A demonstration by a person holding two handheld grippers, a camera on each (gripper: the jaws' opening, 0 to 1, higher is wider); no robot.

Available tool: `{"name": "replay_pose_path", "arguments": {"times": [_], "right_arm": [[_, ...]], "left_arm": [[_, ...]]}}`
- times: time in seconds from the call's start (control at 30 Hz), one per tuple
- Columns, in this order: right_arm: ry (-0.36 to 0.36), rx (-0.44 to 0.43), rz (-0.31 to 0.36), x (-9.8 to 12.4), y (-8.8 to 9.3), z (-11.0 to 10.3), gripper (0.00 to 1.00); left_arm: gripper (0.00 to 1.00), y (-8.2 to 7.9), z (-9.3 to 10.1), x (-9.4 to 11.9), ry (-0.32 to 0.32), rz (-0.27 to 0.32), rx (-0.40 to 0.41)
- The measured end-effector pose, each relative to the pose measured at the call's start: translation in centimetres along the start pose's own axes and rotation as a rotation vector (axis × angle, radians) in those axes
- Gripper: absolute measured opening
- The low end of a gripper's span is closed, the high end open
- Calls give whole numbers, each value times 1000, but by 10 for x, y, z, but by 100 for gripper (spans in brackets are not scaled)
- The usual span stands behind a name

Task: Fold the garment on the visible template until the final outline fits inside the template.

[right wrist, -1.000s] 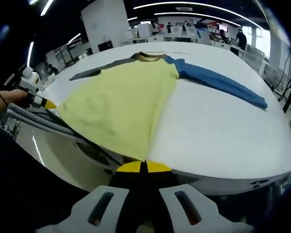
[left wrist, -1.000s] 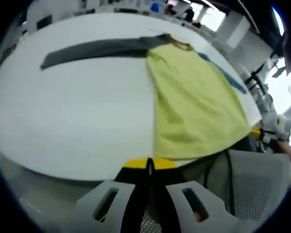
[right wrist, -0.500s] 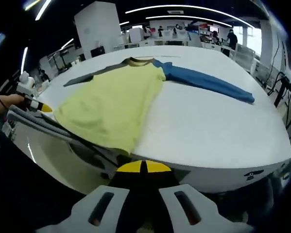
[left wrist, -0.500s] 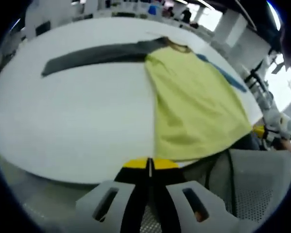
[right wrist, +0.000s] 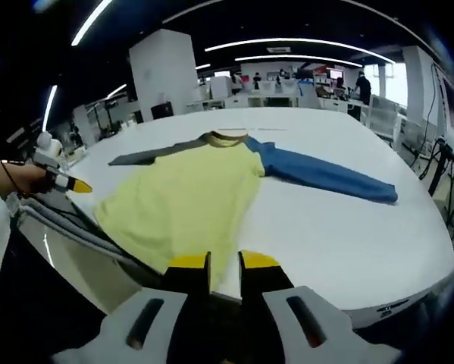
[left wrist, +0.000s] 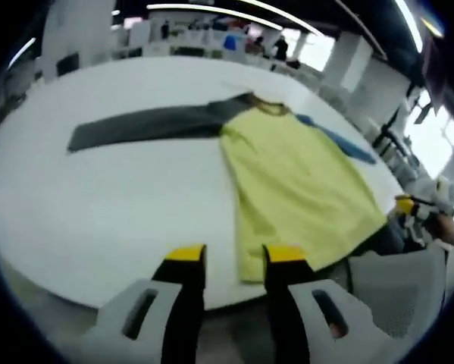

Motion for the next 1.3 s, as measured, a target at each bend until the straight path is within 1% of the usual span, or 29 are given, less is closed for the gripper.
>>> {"name": "replay_pose_path", "arguments": {"times": [0.03,0.07,0.1,0.17,0.2,0.23,0.27,0.33,0.4,0.57,0.73,0.9,1.13,1.3], "right_arm": [[-6,6,8,-2,-1,-1,27],[-13,10,17,-3,-3,-1,32],[-17,19,27,-5,-5,-2,40],[-16,29,36,-8,-8,-2,51],[-21,23,37,-10,-9,-2,58],[-22,12,34,-12,-10,-1,62],[-19,8,30,-14,-10,0,66],[-23,-5,21,-17,-12,0,71],[-26,-7,13,-20,-13,0,72],[-34,-3,0,-23,-14,1,71],[-35,8,-33,-27,-12,4,66],[-36,9,-21,-29,-16,6,66],[-27,8,-19,-33,-19,12,65],[-28,4,-24,-34,-18,14,64]], "left_arm": [[39,-1,0,0,0,5,-4],[47,-2,0,-1,6,13,-6],[52,-2,1,-1,6,22,-6],[62,-3,1,-2,9,30,3],[67,-2,2,-3,18,40,21],[70,-2,3,-3,26,43,39],[72,-1,2,-3,27,41,40],[72,1,3,-4,29,31,36],[74,2,4,-4,31,30,39],[73,3,4,-5,41,29,44],[71,3,5,-6,55,32,35],[71,-1,6,-5,56,67,62],[71,-3,5,-6,58,64,62],[71,-2,6,-10,74,60,72]]}}
Point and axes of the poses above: the point that each gripper's makers call its tool centre point, and the gripper's own axes: x roughly backward along the fingers, z roughly to its right, y roughly out of its underside, the point moved 10 cm from there along x, roughly backward along the fingers, and after that the axes turned 4 degrees about z, right-handed, at the moved point
